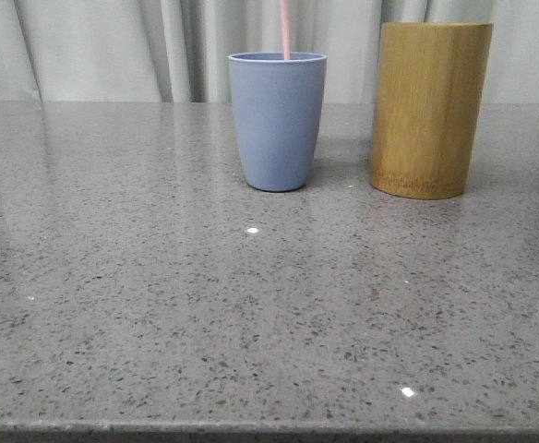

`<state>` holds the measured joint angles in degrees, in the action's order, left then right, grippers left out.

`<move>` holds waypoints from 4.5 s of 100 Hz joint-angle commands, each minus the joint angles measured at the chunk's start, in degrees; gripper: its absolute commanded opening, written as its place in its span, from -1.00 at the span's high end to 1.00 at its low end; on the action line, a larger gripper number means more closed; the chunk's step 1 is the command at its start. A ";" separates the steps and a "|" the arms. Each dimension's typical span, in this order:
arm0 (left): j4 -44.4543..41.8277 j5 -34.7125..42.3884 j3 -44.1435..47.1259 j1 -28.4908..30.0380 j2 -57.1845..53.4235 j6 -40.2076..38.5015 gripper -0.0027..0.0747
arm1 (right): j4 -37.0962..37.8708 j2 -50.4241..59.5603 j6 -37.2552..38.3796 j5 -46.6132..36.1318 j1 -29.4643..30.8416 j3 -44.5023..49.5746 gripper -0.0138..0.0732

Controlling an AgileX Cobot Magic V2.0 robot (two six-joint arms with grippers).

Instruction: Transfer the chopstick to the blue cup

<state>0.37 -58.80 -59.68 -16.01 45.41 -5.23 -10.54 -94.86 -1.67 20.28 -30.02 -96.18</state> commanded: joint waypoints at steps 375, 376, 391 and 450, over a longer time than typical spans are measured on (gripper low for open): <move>-7.34 22.08 29.42 0.16 -38.02 -4.66 0.98 | 3.42 82.08 0.76 -10.16 15.49 75.15 0.84; -7.34 22.08 29.42 0.16 -38.02 -4.66 0.98 | 3.42 82.08 0.76 -10.16 15.49 75.15 0.84; -7.34 22.08 29.42 0.16 -38.02 -4.66 0.98 | 3.42 82.08 0.76 -10.16 15.49 75.15 0.84; -7.74 22.08 29.42 0.16 -38.02 -4.66 0.98 | 3.42 82.08 0.76 -10.16 15.49 75.15 0.84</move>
<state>-6.81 -41.24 -28.98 -16.01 6.66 -9.30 -7.29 -12.25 -0.72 15.04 -14.84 -19.61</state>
